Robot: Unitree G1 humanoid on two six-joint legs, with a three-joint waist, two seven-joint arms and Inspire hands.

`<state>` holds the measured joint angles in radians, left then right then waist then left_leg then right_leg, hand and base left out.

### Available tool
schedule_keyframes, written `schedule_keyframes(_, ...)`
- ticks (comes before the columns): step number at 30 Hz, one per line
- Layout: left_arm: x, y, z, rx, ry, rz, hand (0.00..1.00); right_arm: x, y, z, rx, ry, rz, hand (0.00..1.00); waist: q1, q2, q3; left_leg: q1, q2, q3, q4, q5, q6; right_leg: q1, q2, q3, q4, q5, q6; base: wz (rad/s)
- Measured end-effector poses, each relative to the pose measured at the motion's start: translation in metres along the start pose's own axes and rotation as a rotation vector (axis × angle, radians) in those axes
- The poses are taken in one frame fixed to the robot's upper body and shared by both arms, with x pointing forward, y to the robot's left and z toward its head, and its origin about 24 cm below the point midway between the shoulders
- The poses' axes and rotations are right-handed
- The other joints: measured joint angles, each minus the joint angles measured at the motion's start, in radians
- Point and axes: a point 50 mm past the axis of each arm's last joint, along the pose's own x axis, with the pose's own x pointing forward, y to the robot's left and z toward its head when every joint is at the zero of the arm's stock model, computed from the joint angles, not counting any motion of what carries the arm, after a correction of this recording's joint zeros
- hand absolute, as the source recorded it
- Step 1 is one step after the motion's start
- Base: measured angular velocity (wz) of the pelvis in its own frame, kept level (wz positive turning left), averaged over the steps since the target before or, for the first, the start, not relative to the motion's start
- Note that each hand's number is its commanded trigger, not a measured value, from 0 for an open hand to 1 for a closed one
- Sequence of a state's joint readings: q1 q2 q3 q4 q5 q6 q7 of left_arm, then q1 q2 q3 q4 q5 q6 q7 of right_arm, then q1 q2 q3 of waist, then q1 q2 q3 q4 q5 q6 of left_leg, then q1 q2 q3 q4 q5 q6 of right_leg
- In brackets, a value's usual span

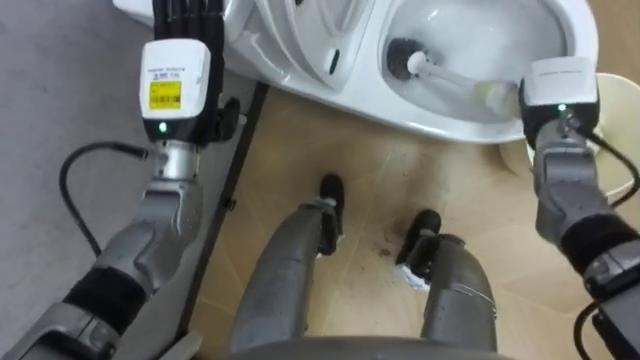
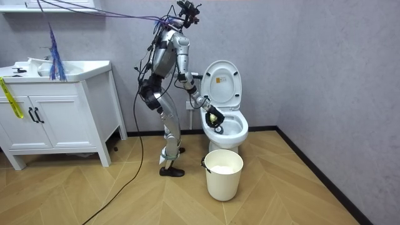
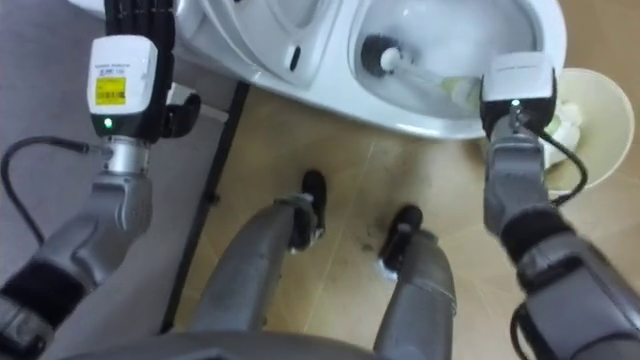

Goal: Brush toilet

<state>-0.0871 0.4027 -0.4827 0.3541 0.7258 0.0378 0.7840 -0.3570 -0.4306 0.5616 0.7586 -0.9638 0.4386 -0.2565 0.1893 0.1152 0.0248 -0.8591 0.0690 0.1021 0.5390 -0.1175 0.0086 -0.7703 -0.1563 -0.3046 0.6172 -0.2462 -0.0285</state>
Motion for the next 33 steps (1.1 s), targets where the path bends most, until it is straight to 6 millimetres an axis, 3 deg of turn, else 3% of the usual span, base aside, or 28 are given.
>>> schedule_keyframes(3,-0.004,0.001,-0.004,0.004,0.015,0.016,0.0,0.0,0.0,0.001,0.035,0.013,0.012,1.0,-0.002,0.005,0.0004,0.0,0.009,-0.009,-0.011,0.006,-0.011,0.009,0.016,-0.01,-0.015,0.003,-0.008,0.05)
schedule_keyframes(7,-0.003,-0.001,-0.001,-0.013,0.014,0.024,0.0,0.007,0.004,-0.014,0.071,0.062,0.047,1.0,0.007,0.004,0.0042,-0.003,0.008,-0.003,-0.003,0.007,-0.012,0.006,0.007,-0.011,-0.003,-0.011,-0.011,0.06)
schedule_keyframes(10,0.006,0.003,0.003,-0.008,-0.024,0.045,0.0,0.015,0.009,-0.04,0.163,0.124,0.096,1.0,0.01,-0.019,0.0207,-0.016,-0.009,0.003,0.011,0.007,-0.011,-0.025,-0.02,0.0,0.045,-0.039,-0.008,0.15)
schedule_keyframes(14,0.018,0.016,0.004,0.008,-0.072,0.112,0.0,0.022,0.008,-0.061,0.518,0.267,0.126,1.0,-0.011,-0.062,0.0474,-0.06,-0.037,0.003,0.035,0.009,-0.008,-0.09,-0.063,0.005,0.136,-0.076,-0.011,0.25)
schedule_keyframes(17,0.025,0.021,0.006,0.018,-0.089,0.142,0.0,0.025,0.001,-0.081,0.702,0.364,0.087,1.0,-0.025,-0.063,0.0478,-0.104,-0.046,0.002,0.075,0.01,-0.007,-0.128,-0.086,0.002,0.181,-0.09,-0.01,0.21)
schedule_keyframes(22,0.031,0.021,0.006,0.05,-0.074,0.152,0.0,0.029,-0.006,-0.082,0.669,0.339,0.055,1.0,-0.051,-0.087,0.0478,-0.11,-0.074,0.002,0.087,0.016,0.002,-0.159,-0.12,0.026,0.231,-0.098,-0.007,0.03)
schedule_keyframes(25,0.033,0.019,0.007,0.079,-0.069,0.134,0.0,0.03,-0.008,-0.077,0.597,0.305,0.039,1.0,-0.05,-0.088,0.0461,-0.105,-0.072,0.002,0.103,0.015,0.003,-0.147,-0.114,0.027,0.233,-0.094,-0.004,-0.06)
schedule_keyframes(27,0.035,0.017,0.01,0.072,-0.063,0.126,0.0,0.03,-0.008,-0.067,0.521,0.262,0.038,1.0,-0.045,-0.081,0.042,-0.103,-0.058,0.0,0.107,0.014,0.005,-0.135,-0.093,0.025,0.211,-0.081,-0.001,-0.15)
schedule_keyframes(30,0.032,0.012,0.011,0.073,-0.056,0.1,0.0,0.024,-0.003,-0.037,0.348,0.116,0.036,1.0,-0.036,-0.061,0.0346,-0.081,-0.044,-0.017,0.097,0.006,0.014,-0.094,-0.067,0.002,0.165,-0.059,0.001,-0.12)
schedule_keyframes(32,0.025,0.002,0.017,0.052,-0.053,0.046,0.0,0.014,0.012,-0.026,0.269,0.111,0.077,1.0,-0.009,-0.021,0.0165,-0.065,-0.037,-0.026,0.075,0.006,0.015,-0.061,-0.05,-0.009,0.115,-0.037,0.011,-0.1)
schedule_keyframes(33,0.023,-0.001,0.019,0.042,-0.049,0.035,0.0,0.012,0.016,-0.023,0.261,0.109,0.085,1.0,-0.004,-0.009,0.0126,-0.063,-0.036,-0.026,0.069,0.007,0.017,-0.055,-0.047,-0.01,0.104,-0.031,0.013,-0.16)
